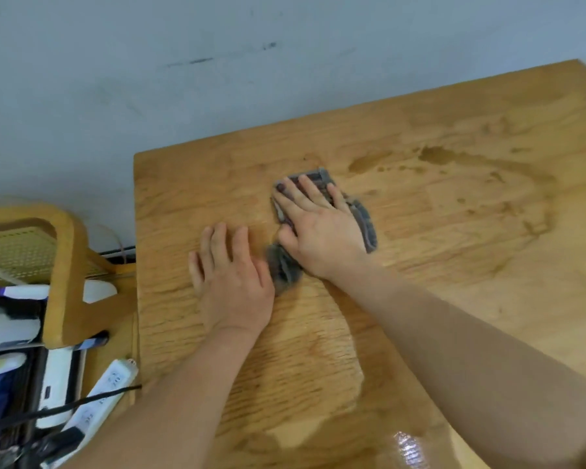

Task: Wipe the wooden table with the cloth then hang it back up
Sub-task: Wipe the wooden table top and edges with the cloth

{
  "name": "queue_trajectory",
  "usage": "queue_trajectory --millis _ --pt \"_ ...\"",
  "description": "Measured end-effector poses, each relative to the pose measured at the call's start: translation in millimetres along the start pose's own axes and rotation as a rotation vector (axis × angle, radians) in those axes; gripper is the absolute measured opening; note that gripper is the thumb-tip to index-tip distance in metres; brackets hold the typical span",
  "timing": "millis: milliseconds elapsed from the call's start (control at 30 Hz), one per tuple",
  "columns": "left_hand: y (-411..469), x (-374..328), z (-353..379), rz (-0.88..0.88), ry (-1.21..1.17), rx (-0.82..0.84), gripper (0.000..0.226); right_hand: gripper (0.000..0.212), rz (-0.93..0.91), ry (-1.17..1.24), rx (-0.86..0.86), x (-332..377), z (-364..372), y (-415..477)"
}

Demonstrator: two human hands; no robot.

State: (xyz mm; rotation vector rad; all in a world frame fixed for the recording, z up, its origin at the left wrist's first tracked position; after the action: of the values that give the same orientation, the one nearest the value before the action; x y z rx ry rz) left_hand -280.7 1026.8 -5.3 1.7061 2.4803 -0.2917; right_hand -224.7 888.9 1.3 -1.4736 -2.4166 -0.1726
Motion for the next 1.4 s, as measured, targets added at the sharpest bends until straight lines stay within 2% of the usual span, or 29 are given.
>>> queue_trajectory --millis 100,233,367,600,700,833,933,1000,1133,1400 --pt "-1 4 1 -0.001 -0.034 -0.023 0.040 0.055 -0.194 0.054 0.088 29 9 22" --pt "-1 1 1 -0.015 0.003 -0.026 0.046 0.056 -0.284 0.006 0.104 11 5 39" --pt "0 -2 0 -0.009 0.043 -0.029 0.057 0.058 -0.136 0.007 0.010 -14 -4 83" --pt "8 -1 1 0.010 0.051 -0.006 0.056 0.059 0.085 -0.032 -0.059 -37 -13 141" --pt "5 1 1 0.017 0.032 -0.003 0.056 0.059 0.106 -0.022 -0.073 -26 -7 116" --pt "8 6 -1 0.025 0.014 0.010 0.054 0.059 0.073 -0.003 -0.092 10 8 -2" --pt "6 2 -3 0.012 -0.024 0.047 0.053 0.060 0.039 -0.010 -0.036 28 17 -94" --pt "5 0 -4 -0.002 -0.030 0.076 0.054 0.062 -0.055 -0.031 0.021 22 16 -121" --pt "9 -2 -6 -0.006 -0.048 0.071 0.053 0.063 -0.266 -0.078 0.098 -7 3 -101" --pt "5 -2 -4 -0.017 0.010 0.084 0.054 0.060 -0.174 -0.108 0.069 -52 -17 -3"
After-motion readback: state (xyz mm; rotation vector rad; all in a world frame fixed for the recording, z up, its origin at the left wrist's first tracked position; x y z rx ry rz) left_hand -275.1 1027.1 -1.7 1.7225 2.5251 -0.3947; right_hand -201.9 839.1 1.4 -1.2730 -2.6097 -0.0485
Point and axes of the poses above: each hand's wrist, its own y-axis towards the middle knuckle, its own z-axis out of the palm, x = y × z, the point moved 3 cm from there along y, towards the middle knuckle, and after that the axes turned 14 degrees about -z, right-handed, at the moved point
